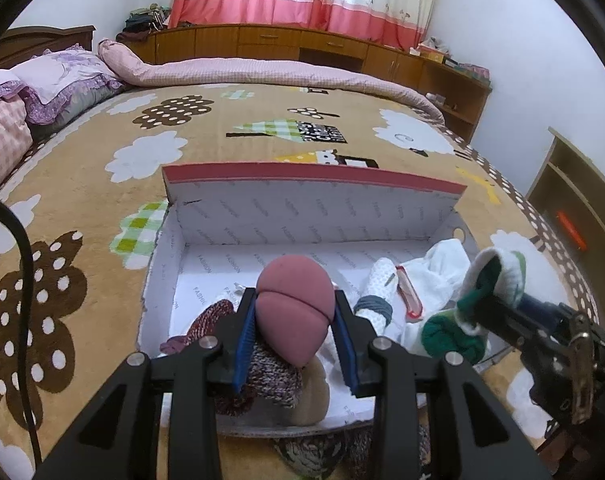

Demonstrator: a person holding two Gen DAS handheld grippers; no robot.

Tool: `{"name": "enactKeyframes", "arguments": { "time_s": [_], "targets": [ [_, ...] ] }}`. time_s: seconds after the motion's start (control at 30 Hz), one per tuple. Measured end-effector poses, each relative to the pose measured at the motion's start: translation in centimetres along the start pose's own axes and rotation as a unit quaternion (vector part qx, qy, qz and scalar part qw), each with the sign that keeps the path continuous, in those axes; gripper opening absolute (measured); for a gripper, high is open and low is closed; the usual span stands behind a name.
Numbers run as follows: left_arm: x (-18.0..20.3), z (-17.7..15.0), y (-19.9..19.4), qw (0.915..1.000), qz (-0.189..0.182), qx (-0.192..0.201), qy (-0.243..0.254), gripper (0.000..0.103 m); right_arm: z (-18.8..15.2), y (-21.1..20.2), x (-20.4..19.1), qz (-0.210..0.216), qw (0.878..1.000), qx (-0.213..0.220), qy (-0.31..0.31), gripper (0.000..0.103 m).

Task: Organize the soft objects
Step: 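Carry pink pad into shoebox with left tool while right tool lowers sock inside, then open left tool to drop the pad while right tool releases the sock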

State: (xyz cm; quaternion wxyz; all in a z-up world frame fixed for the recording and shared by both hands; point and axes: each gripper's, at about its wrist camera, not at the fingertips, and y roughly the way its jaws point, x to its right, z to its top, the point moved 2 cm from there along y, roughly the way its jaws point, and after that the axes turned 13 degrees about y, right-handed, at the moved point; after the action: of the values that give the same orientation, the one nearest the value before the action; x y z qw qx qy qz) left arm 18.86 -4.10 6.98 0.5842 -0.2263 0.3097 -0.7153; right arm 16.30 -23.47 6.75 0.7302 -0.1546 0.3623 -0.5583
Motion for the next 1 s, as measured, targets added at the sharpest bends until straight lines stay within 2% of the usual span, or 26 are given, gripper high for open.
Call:
{"name": "enactKeyframes", "arguments": {
  "time_s": [0.33, 0.43, 0.57, 0.87, 1.0],
  "targets": [
    [0.0, -0.1, 1.1, 1.0, 0.001, -0.005, 0.005, 0.039, 0.6, 1.6, 0.1, -0.013, 1.0, -0.009, 0.002, 0.034],
    [-0.1, -0.2, 1.4, 0.9999, -0.001, -0.011, 0.006, 0.045, 0.6, 1.9, 0.2, -0.012, 1.0, -0.011, 0.003, 0.034],
    [0.1, -0.1, 1.6, 0.9998, -0.001, -0.015, 0.017, 0.059, 1.0, 2.2, 0.0, -0.016, 1.0, -0.01, -0.006, 0.036],
    [0.1, 0.3, 1.1, 0.9997, -0.004, -0.022, 0.012, 0.062, 1.9, 1.4, -0.4, -0.02, 1.0, 0.009, -0.012, 0.044],
    [-0.1, 0.3, 0.4, 0.9997, -0.007, -0.022, 0.007, 0.063, 1.6, 0.9, -0.6, -0.028, 0.999, 0.013, -0.02, 0.052]
  ]
}}
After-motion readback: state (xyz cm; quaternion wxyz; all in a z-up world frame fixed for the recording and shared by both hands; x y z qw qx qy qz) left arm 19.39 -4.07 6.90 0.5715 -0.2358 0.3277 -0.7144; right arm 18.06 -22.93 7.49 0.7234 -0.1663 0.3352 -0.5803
